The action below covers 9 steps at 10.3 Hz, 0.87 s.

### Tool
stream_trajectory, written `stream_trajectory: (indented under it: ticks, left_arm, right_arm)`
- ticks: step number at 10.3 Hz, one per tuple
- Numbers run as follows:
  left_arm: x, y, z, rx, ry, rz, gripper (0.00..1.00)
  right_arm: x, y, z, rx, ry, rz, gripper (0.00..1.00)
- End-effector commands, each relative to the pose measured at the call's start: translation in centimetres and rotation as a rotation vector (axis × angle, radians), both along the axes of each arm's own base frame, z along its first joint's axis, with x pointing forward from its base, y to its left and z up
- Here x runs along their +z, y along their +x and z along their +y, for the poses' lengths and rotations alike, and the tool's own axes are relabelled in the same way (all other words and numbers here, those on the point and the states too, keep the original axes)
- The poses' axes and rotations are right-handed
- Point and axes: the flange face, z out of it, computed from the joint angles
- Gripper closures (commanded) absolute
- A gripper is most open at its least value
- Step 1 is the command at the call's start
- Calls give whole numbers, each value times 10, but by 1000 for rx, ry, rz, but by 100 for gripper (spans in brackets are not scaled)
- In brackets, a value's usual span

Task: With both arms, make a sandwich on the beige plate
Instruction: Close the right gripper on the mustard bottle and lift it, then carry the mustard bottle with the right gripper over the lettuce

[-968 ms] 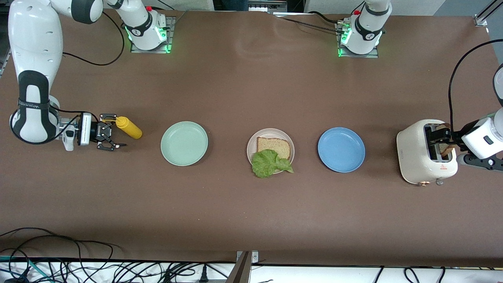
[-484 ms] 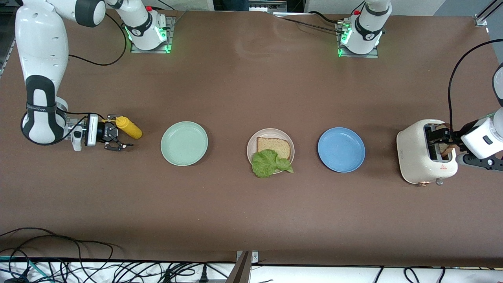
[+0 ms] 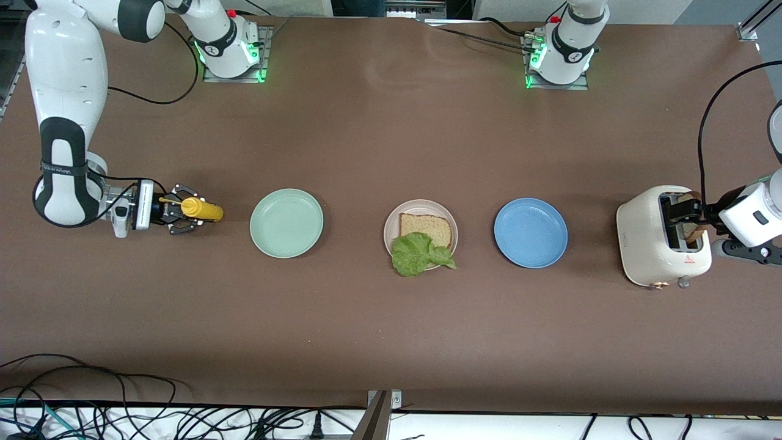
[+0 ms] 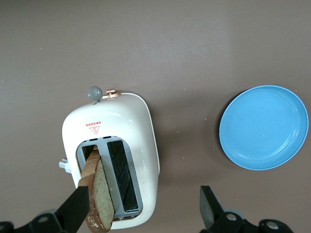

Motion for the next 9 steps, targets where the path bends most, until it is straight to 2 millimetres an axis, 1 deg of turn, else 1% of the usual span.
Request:
stream_trajectory:
  ticks: [1,2,3,4,5,6,7,8,9]
  left_arm:
    - [6,1,-2,-14,35,-8,0]
    - [4,1,-3,-14,34,-6,0]
    - [4,2,-4,-14,34,-7,0]
    - [3,2,-5,-15,33,-6,0]
    - [3,2,-4,-16,33,-6,0]
    - [2,2,-4,-14,32,-5,0]
    - [0,3,-4,-12,30,-2,0]
    - [-2,3,-5,0,27,1,0]
    - [-3,4,-11,-4,27,0,0]
  right_arm:
    - [43,51,33,19,-42,7,100]
    - [64,71,47,31,-87,37,100]
    - [83,87,66,53,-134,40,100]
    - [97,100,84,58,-188,40,100]
    - [109,111,110,73,-250,28,100]
    - [121,119,139,81,-310,18,100]
    - [138,125,168,75,-379,-1,100]
    - [158,129,201,79,-467,-17,100]
    - [172,129,236,81,-538,-34,100]
